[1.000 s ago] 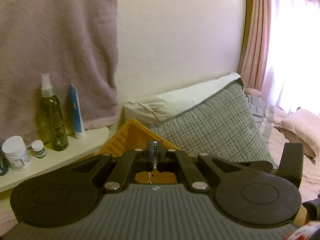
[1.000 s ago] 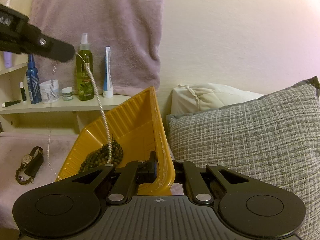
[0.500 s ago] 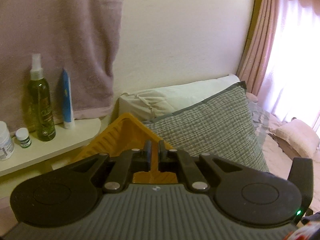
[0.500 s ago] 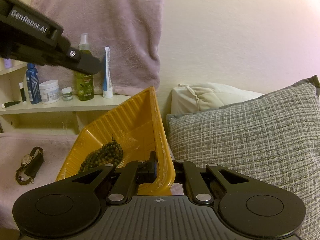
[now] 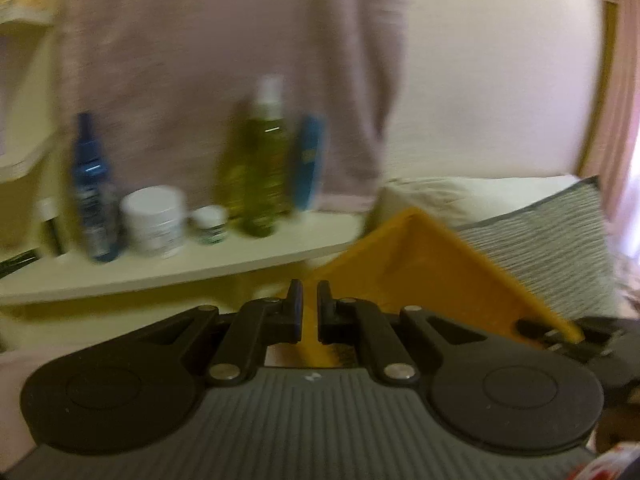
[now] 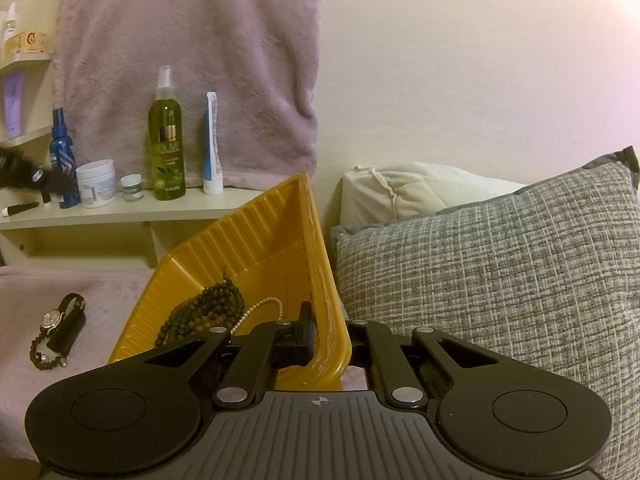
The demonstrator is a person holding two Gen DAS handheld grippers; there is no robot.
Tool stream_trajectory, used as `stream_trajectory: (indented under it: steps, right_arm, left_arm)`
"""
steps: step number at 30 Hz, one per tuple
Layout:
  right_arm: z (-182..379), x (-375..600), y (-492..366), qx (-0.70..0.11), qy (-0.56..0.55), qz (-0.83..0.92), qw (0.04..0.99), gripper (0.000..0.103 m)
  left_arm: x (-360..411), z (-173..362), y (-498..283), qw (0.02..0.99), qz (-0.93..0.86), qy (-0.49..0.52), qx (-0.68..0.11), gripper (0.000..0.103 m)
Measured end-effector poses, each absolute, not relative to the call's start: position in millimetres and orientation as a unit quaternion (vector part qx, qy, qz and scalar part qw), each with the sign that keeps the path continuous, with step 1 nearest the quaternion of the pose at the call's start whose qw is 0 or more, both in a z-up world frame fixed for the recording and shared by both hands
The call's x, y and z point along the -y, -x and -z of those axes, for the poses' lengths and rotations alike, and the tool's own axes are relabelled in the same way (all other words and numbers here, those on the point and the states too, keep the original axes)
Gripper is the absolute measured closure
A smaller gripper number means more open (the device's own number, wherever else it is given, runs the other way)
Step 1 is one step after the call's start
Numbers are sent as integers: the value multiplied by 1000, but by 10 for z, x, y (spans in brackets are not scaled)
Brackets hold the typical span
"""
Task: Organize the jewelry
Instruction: 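Carry the pearl necklace over the orange tray and release it, then return the left gripper to the pile and grasp the silver watch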
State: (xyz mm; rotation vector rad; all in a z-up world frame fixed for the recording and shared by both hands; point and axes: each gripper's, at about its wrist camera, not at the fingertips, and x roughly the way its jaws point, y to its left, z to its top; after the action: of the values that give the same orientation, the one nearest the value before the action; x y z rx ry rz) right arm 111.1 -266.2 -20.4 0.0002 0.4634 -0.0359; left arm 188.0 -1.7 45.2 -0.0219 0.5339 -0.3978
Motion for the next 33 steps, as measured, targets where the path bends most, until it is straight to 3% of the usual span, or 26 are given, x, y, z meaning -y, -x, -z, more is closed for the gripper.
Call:
stream_trajectory:
  steps: [13,16,20,30,33]
  right_arm:
    - [234,2689,-1083,-234,-4,20,972,97]
    - [229,2680,-1084,-234,-3,21,972,97]
    - [226,2672,-1079,-233,-3,21,972,97]
    - [217,2664,-1089,-234,-1,20,972,97]
    - [216,2664,-1093,-234,0,21,972,97]
  left_arm:
    - [-514,116,-1628,951,95,18,-295,95]
    - [-611,201,-1584,951,80,30,-298,88]
    - [-721,319,-1528,950,58,32,-306,87]
    - [-720,667,-1436,944,41,8,-328,87]
    - [-684,722,-1466,942,52,12,-332,82]
